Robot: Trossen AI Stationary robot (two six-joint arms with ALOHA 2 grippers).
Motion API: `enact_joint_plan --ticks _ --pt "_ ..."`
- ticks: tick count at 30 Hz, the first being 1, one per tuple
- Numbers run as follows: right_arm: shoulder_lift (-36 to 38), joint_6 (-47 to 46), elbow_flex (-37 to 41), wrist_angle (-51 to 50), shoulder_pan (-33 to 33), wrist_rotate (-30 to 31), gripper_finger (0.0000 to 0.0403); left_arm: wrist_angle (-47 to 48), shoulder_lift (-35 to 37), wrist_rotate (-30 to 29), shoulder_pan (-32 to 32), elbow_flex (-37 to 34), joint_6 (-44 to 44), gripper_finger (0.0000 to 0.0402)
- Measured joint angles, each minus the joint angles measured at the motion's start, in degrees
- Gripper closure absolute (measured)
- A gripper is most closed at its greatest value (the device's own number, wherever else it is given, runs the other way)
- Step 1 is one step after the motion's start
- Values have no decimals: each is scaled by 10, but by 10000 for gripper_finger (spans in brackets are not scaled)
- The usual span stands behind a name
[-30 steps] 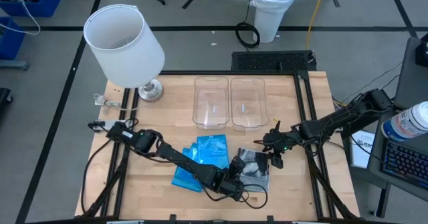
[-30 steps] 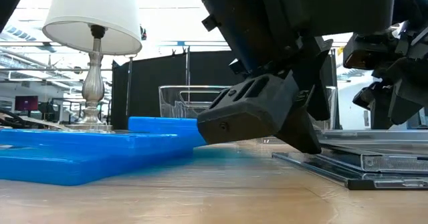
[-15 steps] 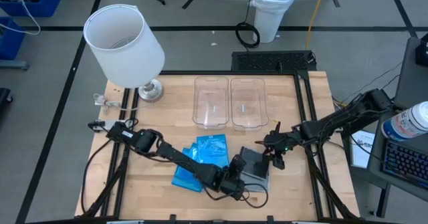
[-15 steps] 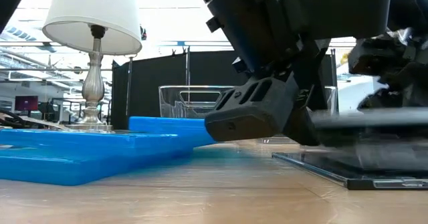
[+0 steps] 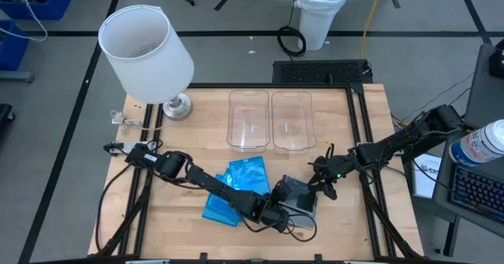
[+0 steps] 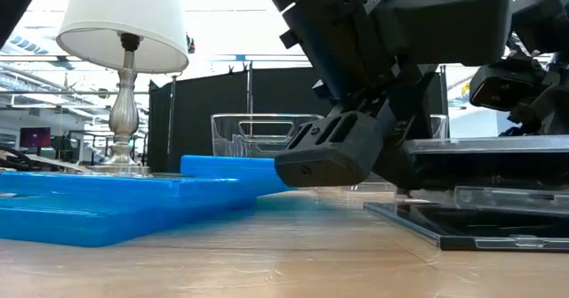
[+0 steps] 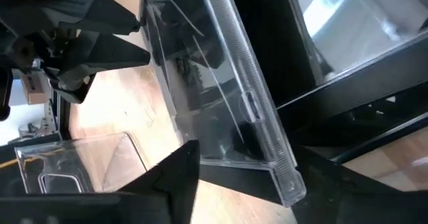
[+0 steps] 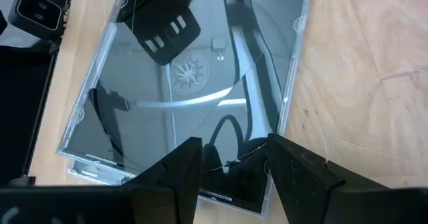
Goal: Pick & place jewel cases by type
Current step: Put the top black CD case into the right transparent bin
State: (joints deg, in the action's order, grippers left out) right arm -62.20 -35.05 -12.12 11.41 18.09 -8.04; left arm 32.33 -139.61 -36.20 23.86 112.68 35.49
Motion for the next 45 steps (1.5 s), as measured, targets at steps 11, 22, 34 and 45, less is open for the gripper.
enact_joint_plan --ticks 11,22,34,45 --pt "0 8 0 6 0 1 243 -32 0 -79 11 0 15 368" --pt "-1 19 1 42 0 4 243 -28 0 -182 30 1 86 360" --pt "57 49 1 60 0 5 243 -24 -2 -285 58 27 139 354" --pt "169 91 1 79 0 39 243 -14 17 -414 85 42 191 362"
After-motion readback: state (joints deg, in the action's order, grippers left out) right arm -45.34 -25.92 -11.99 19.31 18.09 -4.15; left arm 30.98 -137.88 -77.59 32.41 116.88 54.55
